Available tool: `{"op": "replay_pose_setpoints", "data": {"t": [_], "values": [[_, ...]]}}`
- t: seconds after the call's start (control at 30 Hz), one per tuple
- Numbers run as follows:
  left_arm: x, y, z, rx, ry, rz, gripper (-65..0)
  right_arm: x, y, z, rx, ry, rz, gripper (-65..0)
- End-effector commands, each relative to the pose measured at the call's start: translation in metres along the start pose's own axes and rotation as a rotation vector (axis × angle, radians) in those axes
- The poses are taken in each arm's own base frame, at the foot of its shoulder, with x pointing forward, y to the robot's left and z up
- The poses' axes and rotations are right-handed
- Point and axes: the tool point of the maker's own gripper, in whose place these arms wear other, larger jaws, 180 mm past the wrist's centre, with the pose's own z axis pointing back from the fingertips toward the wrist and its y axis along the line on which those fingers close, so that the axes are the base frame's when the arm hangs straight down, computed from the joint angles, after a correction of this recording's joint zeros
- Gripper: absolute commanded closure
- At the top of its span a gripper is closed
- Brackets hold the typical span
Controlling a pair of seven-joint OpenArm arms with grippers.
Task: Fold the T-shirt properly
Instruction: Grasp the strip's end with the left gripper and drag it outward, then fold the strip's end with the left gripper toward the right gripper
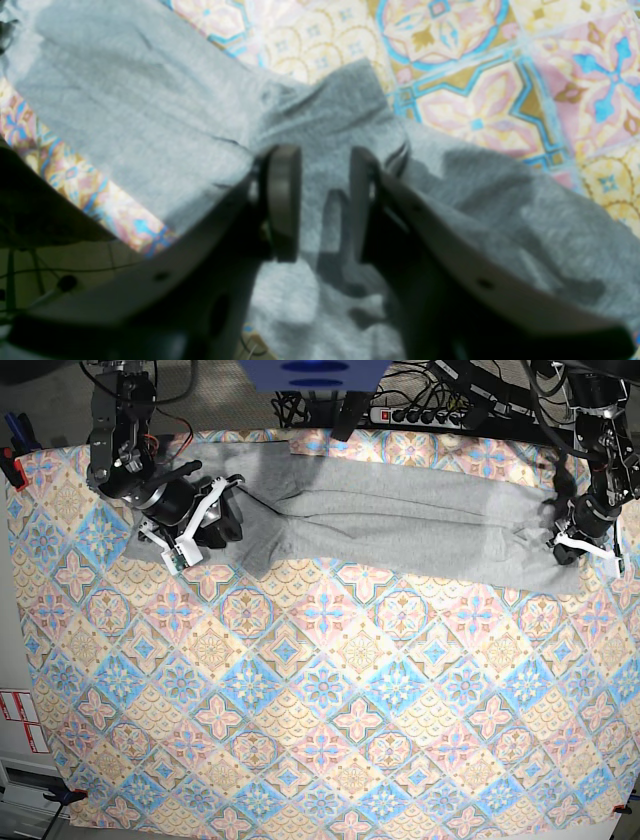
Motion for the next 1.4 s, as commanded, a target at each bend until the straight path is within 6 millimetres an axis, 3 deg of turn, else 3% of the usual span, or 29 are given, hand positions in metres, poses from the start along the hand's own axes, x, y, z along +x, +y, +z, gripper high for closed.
{"op": "replay_pose_setpoints", "data": {"t": [0.0, 0.27, 0.37, 0.53, 0.7, 0.93, 1.17, 1.27, 1.37], "values": [[0.022, -0.009, 0.008, -0.029, -0.061, -0.038, 0.0, 0.013, 0.0, 0.004, 0.002, -0.045, 0.01, -16.5], [0.002, -0.095, 0.05, -0.196, -0.085, -0.137, 0.0, 0.014, -0.003, 0.005, -0.005, -0.052, 0.009, -16.5], [-0.008, -0.125, 0.058, -0.25, -0.05, -0.137, 0.0, 0.015, -0.019, 0.012, -0.051, -0.061, -0.006, -16.5], [-0.023, -0.152, 0.058, -0.302, -0.012, -0.089, 0.0, 0.015, -0.044, 0.026, -0.125, -0.075, -0.03, -16.5], [-0.055, -0.193, 0.055, -0.402, 0.078, -0.1, 0.0, 0.014, -0.061, 0.037, -0.176, -0.082, -0.044, -16.5], [-0.08, -0.23, 0.055, -0.498, 0.142, -0.14, 0.0, 0.014, -0.072, 0.045, -0.213, -0.088, -0.056, -16.5], [-0.092, -0.244, 0.057, -0.529, 0.167, -0.124, -0.6, 0.016, -0.073, 0.045, -0.214, -0.092, -0.053, -16.5], [-0.092, -0.246, 0.057, -0.533, 0.167, -0.117, -4.8, 0.016, -0.073, 0.045, -0.213, -0.091, -0.052, -16.5], [-0.092, -0.245, 0.058, -0.535, 0.171, -0.12, -12.9, 0.016, -0.073, 0.045, -0.213, -0.091, -0.052, -16.5]]}}
